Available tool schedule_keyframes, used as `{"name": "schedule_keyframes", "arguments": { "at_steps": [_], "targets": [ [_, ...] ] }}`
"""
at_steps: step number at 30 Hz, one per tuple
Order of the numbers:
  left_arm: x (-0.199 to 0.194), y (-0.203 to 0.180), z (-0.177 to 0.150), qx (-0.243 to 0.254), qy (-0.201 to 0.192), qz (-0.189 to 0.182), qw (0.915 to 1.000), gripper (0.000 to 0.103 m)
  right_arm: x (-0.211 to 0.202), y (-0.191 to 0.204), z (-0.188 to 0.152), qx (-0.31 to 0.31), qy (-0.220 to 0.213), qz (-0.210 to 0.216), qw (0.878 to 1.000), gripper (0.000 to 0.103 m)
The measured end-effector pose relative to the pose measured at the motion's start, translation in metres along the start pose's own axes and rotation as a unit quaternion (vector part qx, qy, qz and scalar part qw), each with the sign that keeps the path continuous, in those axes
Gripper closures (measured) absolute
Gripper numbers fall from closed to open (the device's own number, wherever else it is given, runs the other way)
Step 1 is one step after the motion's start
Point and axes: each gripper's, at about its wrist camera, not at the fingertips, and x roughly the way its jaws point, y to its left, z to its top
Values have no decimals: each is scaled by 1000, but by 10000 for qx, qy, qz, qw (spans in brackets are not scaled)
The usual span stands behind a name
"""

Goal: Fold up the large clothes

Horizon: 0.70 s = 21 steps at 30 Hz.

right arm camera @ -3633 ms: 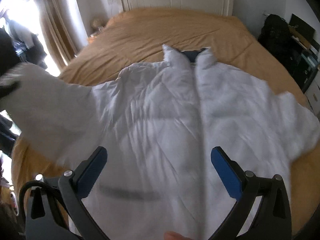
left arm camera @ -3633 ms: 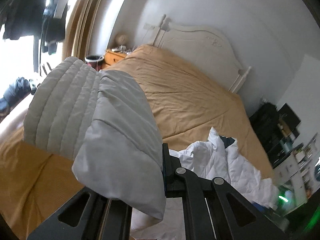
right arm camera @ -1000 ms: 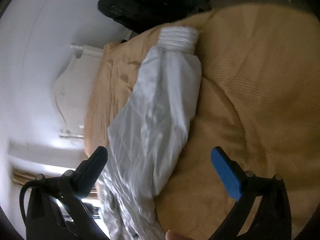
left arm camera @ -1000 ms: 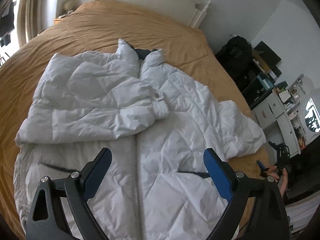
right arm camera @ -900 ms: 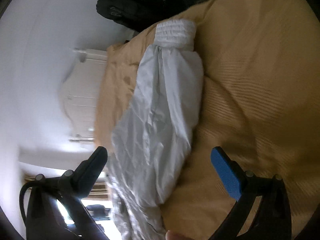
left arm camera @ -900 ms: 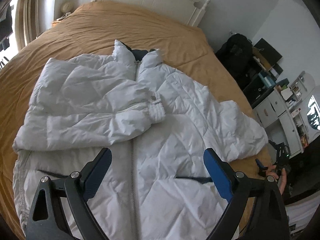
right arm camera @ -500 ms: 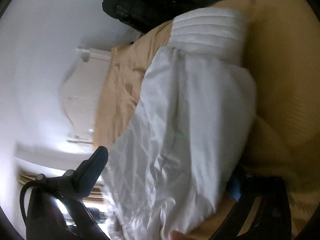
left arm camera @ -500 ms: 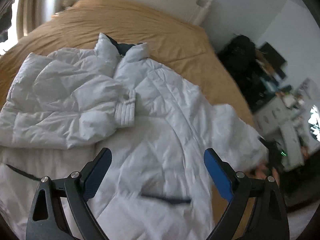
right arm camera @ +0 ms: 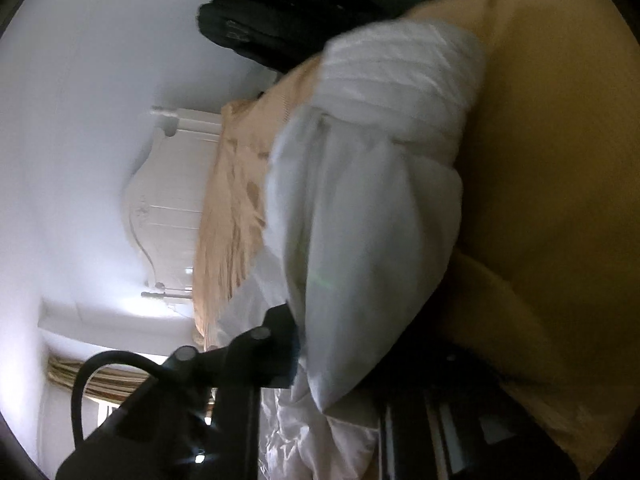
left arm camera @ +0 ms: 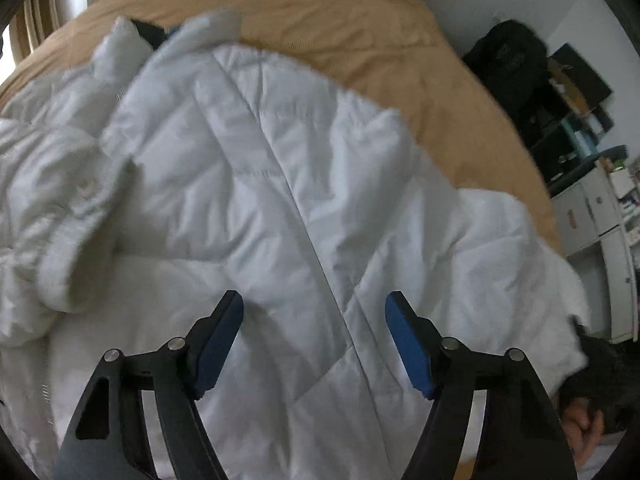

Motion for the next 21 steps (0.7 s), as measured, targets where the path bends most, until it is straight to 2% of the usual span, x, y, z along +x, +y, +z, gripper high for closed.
{"name": "schedule_keyframes", "arguments": {
  "at_steps": [3, 6, 9, 10, 11, 13, 15, 17, 18, 21],
  "targets": [
    [19, -15, 0, 178, 21, 296, 9994, 27, -23, 13, 1, -207, -268, 236, 9991, 91],
    [28, -31, 1, 335, 51, 465, 9983, 18, -48, 29, -3, -425, -525, 400, 9969, 92],
    [36, -47, 1, 600, 152, 714, 9955, 15, -54, 39, -8, -621, -601, -65, 9962, 91],
    [37, -49, 1, 637, 180, 749, 9950, 15, -53, 39, -8, -621, -608, -260, 9959, 87],
    [38, -49, 1, 652, 192, 751, 9949, 15, -52, 36, -7, -496, -644, -461, 9956, 84],
    [38, -47, 0, 644, 206, 679, 9954, 15, -50, 18, -4, 19, -623, -527, 9967, 67],
    [38, -45, 0, 664, 220, 632, 9955, 15, -54, -4, 1, 610, -663, -278, 9955, 64],
    [38, -43, 1, 673, 220, 605, 9957, 15, -57, -27, 7, 1105, -718, -204, 9911, 59],
    [38, -43, 0, 678, 223, 609, 9956, 15, -56, -38, 10, 1362, -692, -125, 9882, 59],
    [37, -43, 2, 661, 237, 618, 9956, 13, -52, -45, 16, 1368, -631, 11, 9886, 81]
  ]
}}
